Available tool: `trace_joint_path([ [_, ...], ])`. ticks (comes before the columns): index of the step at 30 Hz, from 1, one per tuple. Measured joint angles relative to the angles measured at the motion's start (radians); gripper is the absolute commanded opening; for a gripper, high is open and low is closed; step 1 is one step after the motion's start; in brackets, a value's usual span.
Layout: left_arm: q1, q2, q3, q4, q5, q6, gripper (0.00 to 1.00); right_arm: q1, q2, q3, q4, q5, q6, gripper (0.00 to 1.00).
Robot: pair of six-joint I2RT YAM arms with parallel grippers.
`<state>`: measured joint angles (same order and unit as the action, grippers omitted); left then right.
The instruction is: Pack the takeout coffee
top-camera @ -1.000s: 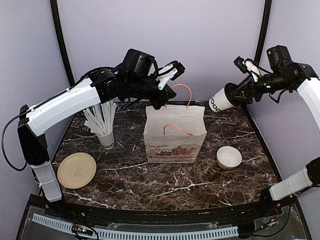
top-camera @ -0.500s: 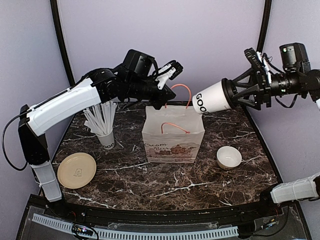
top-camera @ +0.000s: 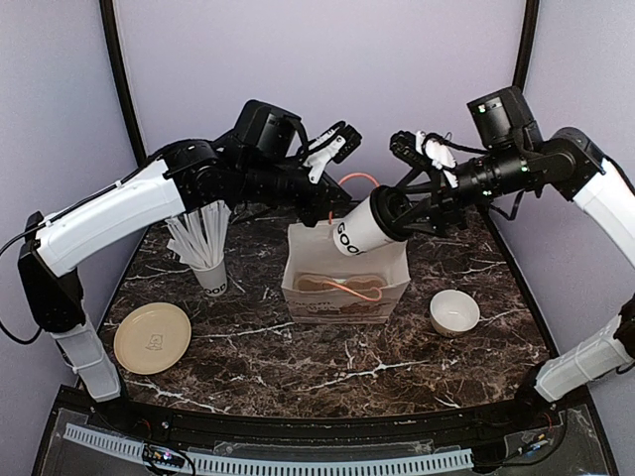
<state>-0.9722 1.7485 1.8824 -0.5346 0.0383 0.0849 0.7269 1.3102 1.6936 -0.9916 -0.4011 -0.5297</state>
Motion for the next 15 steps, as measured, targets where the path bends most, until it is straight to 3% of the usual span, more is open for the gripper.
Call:
trace_joint_path([
  [8, -0.045, -0.049, -0.039, -0.017, -0.056, -0.027, 0.0, 0.233, 0.112, -0.007, 0.034, 0.359, -0.023, 0.52],
  [15, -0.065, -0.055, -0.047, -0.023, -0.098, -0.036, 0.0, 0.352, 0.101, -0.157, 0.082, 0.583, -0.076, 0.51],
])
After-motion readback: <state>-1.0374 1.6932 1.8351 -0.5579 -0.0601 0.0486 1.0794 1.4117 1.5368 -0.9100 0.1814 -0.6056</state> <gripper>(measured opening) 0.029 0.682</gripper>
